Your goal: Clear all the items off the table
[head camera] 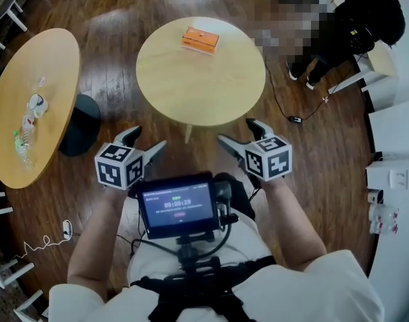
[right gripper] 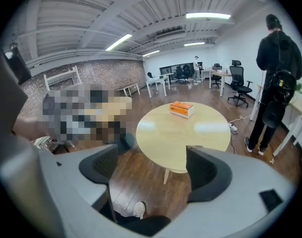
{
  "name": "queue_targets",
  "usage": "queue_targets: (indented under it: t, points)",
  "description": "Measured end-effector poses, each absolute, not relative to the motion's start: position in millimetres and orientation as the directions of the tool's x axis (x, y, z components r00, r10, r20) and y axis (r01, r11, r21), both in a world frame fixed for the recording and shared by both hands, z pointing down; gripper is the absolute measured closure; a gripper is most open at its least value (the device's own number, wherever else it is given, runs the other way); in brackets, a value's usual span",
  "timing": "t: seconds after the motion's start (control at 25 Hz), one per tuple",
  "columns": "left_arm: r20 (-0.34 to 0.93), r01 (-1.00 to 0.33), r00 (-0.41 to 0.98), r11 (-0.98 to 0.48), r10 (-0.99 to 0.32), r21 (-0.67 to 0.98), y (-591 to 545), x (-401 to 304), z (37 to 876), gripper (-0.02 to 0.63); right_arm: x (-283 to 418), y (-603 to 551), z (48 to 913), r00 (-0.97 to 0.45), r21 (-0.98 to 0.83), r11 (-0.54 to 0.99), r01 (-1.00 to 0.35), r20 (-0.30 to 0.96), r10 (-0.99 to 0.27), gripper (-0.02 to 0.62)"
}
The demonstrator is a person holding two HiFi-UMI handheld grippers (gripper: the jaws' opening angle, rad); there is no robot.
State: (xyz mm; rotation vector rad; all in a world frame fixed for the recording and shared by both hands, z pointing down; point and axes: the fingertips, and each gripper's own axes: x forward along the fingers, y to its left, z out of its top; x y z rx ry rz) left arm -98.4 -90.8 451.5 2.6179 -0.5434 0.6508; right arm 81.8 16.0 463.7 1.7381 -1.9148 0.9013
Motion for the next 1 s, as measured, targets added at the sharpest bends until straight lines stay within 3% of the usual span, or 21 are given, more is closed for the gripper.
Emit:
queue_targets:
  t: [0.24,0.4,0.72,0.8,1.0]
  points:
    - [0.496,-0.302,0.848,-0.939,-0.186,0.164,-139.2,-38.0,433.3,0.186,75.7,20.6,473.8,-0.145,-0.211,-0.01,-0.977,0.705,-0.694,0.155]
    - [0.543,-0.193,0.832,-0.977,-0.113,0.091,-195.7,22.5,445.3,0.186,105.5,-13.5,491.3,-0.152,-0.22,-0.016,-0.975,0.723,-0.674,0.155]
    - [0.694,0.084,0.719,-0.987,-0.036,-0.139,-266.5,121.1,470.5,0.149,167.4,-75.9,492.6,-0.163,-0.219,0.009,-0.976,0.698,-0.698,0.155]
    - [0.722,0.128,0.691,-0.977,-0.035,-0.169,-286.1,145.1,480.6,0.147,179.5,-86.2,491.2,-0.176,-0.224,0.024,-0.974,0.693,-0.699,0.103]
    - [0.801,0.284,0.599,-0.936,0.002,-0.21,-323.0,194.5,523.0,0.098,205.7,-102.4,505.5,-0.207,-0.247,0.039,-0.968,0.701,-0.683,0.103]
